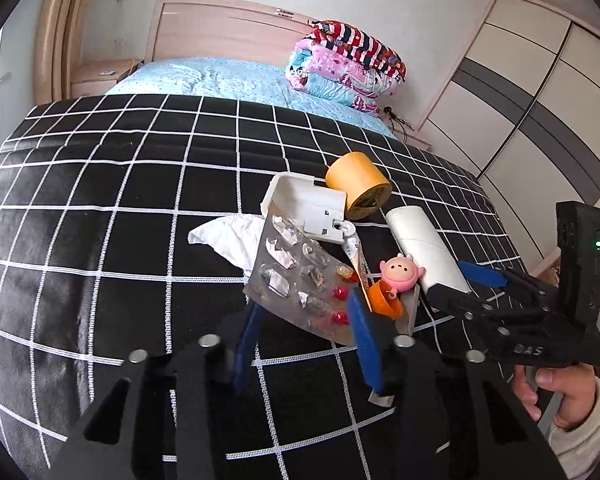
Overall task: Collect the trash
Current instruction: 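Grasp the pill blister pack with the left tool while the right tool grasps the white paper tube, then lift the blister pack and paper tube with both tools and carry them over the black bin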
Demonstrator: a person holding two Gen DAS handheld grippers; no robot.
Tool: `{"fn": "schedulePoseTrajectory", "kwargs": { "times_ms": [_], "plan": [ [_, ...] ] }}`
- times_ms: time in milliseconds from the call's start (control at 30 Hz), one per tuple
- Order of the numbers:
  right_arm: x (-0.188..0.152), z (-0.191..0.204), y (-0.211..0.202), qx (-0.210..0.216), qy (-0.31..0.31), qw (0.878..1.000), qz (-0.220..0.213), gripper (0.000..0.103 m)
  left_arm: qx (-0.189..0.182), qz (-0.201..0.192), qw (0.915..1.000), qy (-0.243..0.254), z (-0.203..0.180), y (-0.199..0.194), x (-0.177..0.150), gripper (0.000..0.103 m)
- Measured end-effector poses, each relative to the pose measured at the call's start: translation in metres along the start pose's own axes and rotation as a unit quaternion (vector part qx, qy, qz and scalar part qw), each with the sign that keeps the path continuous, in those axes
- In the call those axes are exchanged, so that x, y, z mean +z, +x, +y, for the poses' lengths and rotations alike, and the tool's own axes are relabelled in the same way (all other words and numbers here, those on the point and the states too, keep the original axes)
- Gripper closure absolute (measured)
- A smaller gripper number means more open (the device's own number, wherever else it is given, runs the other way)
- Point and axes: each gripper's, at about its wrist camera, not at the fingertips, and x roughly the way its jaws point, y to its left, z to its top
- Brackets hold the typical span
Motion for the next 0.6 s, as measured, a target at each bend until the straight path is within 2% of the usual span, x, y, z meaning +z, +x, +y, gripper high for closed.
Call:
{"fn": "schedulePoseTrajectory", "kwargs": {
  "times_ms": [100,133,167,367,600],
  "plan": [
    [0.000,-0.003,0.003,-0.002,0.009,1.000,0.000,0.029,0.003,0.002,1.0000,-0.004,0.001,0.003,-0.001,0.075],
    [0.001,-0.003,0.002,0.000,0.011,1.000,-0.001,0.037,0.006,-0.001,1.0000,0.000,-0.001,0.002,-0.001,0.083],
    [0.000,-0.004,0.000,0.000,0.013,1.000,-0.001,0.045,0.006,-0.005,0.9999,0.008,-0.003,0.000,-0.002,0.085],
    [-0.003,-0.007,-0.004,0.005,0.024,1.000,-0.003,0.046,0.004,-0.022,0.9996,0.016,-0.009,-0.013,-0.004,0.095],
    [-0.009,-0.008,-0.016,0.009,0.030,0.999,-0.014,0.047,0.013,-0.037,0.9987,0.032,-0.019,-0.032,-0.008,0.098]
  ]
}}
